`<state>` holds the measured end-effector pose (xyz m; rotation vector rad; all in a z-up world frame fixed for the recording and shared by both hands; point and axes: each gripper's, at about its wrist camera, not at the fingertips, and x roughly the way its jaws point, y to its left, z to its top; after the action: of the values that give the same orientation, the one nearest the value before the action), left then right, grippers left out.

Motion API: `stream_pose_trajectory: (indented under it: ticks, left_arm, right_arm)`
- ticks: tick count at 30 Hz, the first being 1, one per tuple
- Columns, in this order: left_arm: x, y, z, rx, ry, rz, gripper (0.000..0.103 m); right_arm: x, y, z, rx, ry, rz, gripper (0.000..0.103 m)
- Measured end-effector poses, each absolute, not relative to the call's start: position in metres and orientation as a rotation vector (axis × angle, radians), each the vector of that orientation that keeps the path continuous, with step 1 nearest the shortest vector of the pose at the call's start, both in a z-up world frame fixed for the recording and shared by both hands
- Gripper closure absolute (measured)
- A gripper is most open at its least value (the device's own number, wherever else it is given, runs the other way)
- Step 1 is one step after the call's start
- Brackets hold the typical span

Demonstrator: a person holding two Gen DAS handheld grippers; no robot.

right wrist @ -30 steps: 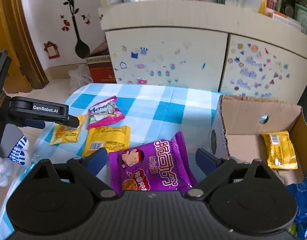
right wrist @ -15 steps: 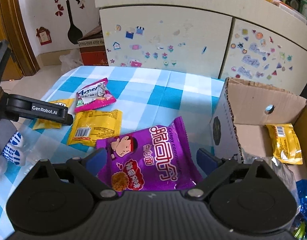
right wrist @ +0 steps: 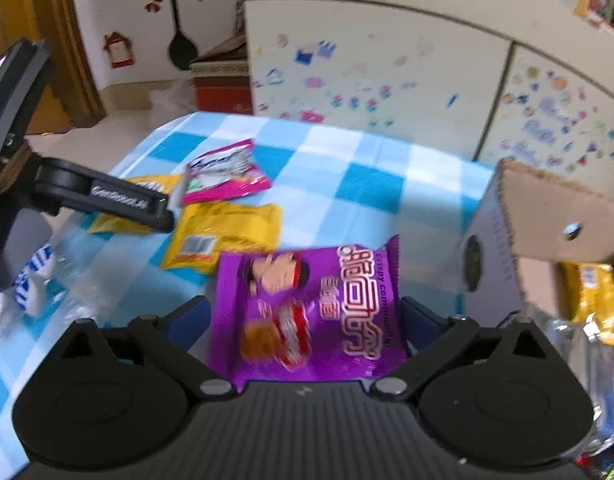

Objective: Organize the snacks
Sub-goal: 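Grasp the purple crispy bag with the right gripper while the left grasps the Little Waffle bag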

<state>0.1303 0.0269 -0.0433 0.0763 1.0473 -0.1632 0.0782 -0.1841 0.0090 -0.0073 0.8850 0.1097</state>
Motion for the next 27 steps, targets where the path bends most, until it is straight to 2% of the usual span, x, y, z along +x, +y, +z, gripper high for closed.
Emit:
stream_pose_trajectory:
  ticks: [3,10,12,13,15,17,20,27]
  left_arm:
    - [0.128,0.026,-0.043,0.074,1.043,-0.166,0.004]
    - [0.128,0.023,-0.045,0.075,1.024,-0.164,0.001]
    - [0.128,0.023,-0.044,0.078,1.017,-0.177,0.004]
    - [0.127,0.023,-0.044,0.077,1.013,-0.183,0.009]
    - [0.126,0.021,-0.041,0.077,0.997,-0.203,0.018]
    - [0.125,0.021,-0.040,0.077,0.993,-0.205,0.024]
    - [0.125,0.023,-0.037,0.062,0.989,-0.204,0.030]
    - [0.122,0.027,-0.030,0.042,0.998,-0.189,0.031]
  right_arm:
    - [0.079,-0.184,0.007,0.019,0.908,0.118,0.008]
    - [0.081,-0.183,0.004,0.078,0.891,0.092,0.004]
    - [0.082,-0.180,0.002,0.058,0.892,0.082,0.004]
    - [0.083,-0.179,0.001,0.047,0.894,0.076,0.005]
    - [0.083,-0.178,-0.002,0.050,0.911,0.084,0.007]
    - [0.082,-0.177,-0.002,0.058,0.917,0.084,0.022]
    - [0.081,-0.176,0.002,0.064,0.909,0.104,0.032]
    - [0.079,-0.174,0.008,0.066,0.909,0.125,0.036]
